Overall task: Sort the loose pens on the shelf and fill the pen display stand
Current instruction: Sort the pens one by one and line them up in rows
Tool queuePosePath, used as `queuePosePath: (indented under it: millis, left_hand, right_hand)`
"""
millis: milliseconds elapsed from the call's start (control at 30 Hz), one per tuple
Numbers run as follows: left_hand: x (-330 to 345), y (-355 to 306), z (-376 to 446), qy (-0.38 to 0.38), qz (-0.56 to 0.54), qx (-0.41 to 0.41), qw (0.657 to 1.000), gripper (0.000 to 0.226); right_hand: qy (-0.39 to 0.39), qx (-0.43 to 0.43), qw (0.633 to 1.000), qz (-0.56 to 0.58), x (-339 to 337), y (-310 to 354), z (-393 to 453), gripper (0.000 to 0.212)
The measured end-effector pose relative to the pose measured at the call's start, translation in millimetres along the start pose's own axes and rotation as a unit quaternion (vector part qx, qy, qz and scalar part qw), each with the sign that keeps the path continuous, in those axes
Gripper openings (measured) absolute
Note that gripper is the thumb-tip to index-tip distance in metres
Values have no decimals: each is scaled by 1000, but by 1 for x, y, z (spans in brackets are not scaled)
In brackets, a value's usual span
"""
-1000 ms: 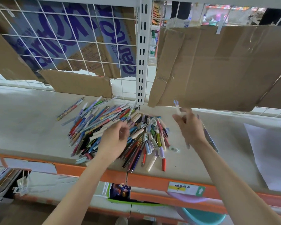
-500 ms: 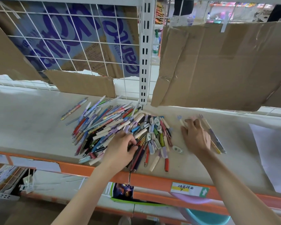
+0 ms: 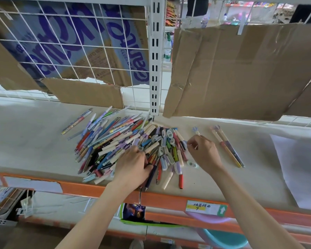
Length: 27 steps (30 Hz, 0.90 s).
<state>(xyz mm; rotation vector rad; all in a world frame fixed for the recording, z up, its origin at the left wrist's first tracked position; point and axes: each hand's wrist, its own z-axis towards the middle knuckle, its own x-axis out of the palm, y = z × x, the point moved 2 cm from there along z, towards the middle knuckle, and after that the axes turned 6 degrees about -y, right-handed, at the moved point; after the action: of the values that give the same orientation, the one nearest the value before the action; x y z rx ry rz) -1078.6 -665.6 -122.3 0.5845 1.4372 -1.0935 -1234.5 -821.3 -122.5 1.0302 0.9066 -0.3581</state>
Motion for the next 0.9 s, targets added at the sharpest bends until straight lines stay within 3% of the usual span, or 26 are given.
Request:
queuePosePath:
  millis: [367,567,900]
  left_hand:
    - [-2,1,-2,-20,-13,-15,1000,21]
    - [-5,-4,-5,-29,-35,16,999,15]
    - [1,-4,-11,-34,64,45,996,24]
  right_hand:
    - [80,-3,997,1,11,-2,-8,4]
    - [80,-2,996,-27,10,0,-13,12]
    - [105,46,990,-80,7,1,-11,36]
